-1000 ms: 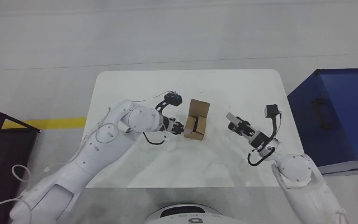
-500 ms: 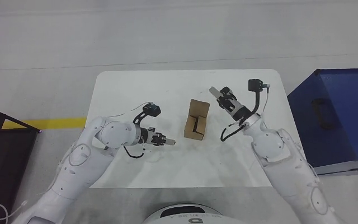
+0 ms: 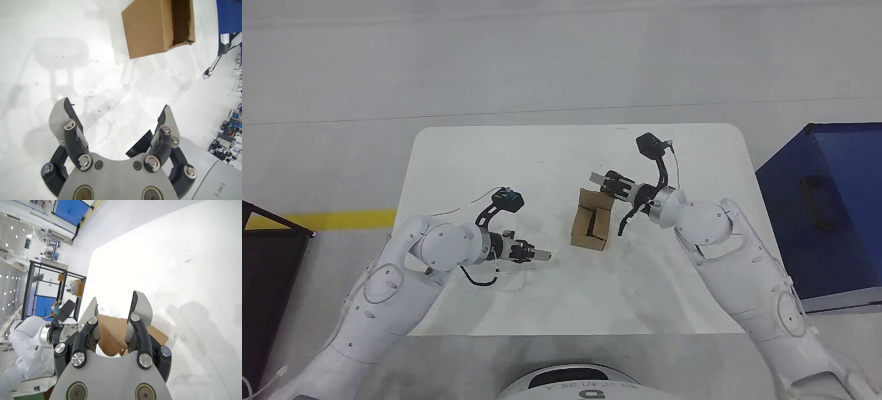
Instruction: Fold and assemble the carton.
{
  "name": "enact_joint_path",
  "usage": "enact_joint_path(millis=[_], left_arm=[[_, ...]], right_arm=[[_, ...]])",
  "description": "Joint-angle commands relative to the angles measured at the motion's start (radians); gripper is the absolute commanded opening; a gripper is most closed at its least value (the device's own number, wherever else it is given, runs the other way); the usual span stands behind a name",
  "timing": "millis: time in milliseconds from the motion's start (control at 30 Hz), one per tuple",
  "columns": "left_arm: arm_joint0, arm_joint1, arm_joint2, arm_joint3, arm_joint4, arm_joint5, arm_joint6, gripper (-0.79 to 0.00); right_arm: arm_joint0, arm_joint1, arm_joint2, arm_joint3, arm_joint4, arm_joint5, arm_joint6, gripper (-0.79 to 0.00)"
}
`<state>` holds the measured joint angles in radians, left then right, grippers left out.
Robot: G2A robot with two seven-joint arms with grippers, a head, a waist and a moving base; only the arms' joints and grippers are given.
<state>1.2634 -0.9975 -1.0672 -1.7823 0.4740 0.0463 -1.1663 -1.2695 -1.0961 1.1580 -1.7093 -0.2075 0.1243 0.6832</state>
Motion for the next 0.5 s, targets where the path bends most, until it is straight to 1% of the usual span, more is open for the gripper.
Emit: enact_joint_path(millis=[0,67,133,167,200,233,267,367,467], left_arm=[[0.006,0.004,-0.015,0.001,0.0,-0.006,-0.003,0.0],[0.013,0.007,-0.029,0.001,-0.003,-0.01,-0.004,0.0],[0.019,0.01,-0.039,0.0,-0.003,-0.014,-0.004,0.0],[0.022,0.011,-0.042,-0.001,-0.005,-0.014,-0.003,0.0],[0.025,0.012,-0.046,-0.002,-0.005,-0.015,-0.001,0.0],[0.027,0.013,-0.048,-0.004,-0.004,-0.016,0.0,0.0],[0.029,0.014,-0.05,-0.006,-0.004,-0.016,0.001,0.0],[0.034,0.016,-0.054,-0.01,-0.005,-0.016,0.004,0.0],[0.039,0.017,-0.055,-0.018,-0.005,-0.014,0.006,0.0]], right_arm=[[-0.025,0.009,0.015,-0.029,-0.014,-0.008,0.073,-0.419],[-0.049,0.018,0.019,-0.06,-0.053,-0.006,0.144,-0.403],[-0.073,0.025,0.013,-0.095,-0.111,0.01,0.187,-0.394],[-0.079,0.028,0.009,-0.108,-0.148,0.018,0.203,-0.369],[-0.086,0.031,0.005,-0.12,-0.193,0.035,0.207,-0.348],[-0.093,0.032,-0.004,-0.133,-0.227,0.049,0.218,-0.28],[-0.097,0.033,-0.011,-0.144,-0.244,0.056,0.228,-0.256],[-0.102,0.036,-0.016,-0.158,-0.28,0.074,0.239,-0.228],[-0.104,0.037,-0.007,-0.16,-0.303,0.089,0.224,-0.175]])
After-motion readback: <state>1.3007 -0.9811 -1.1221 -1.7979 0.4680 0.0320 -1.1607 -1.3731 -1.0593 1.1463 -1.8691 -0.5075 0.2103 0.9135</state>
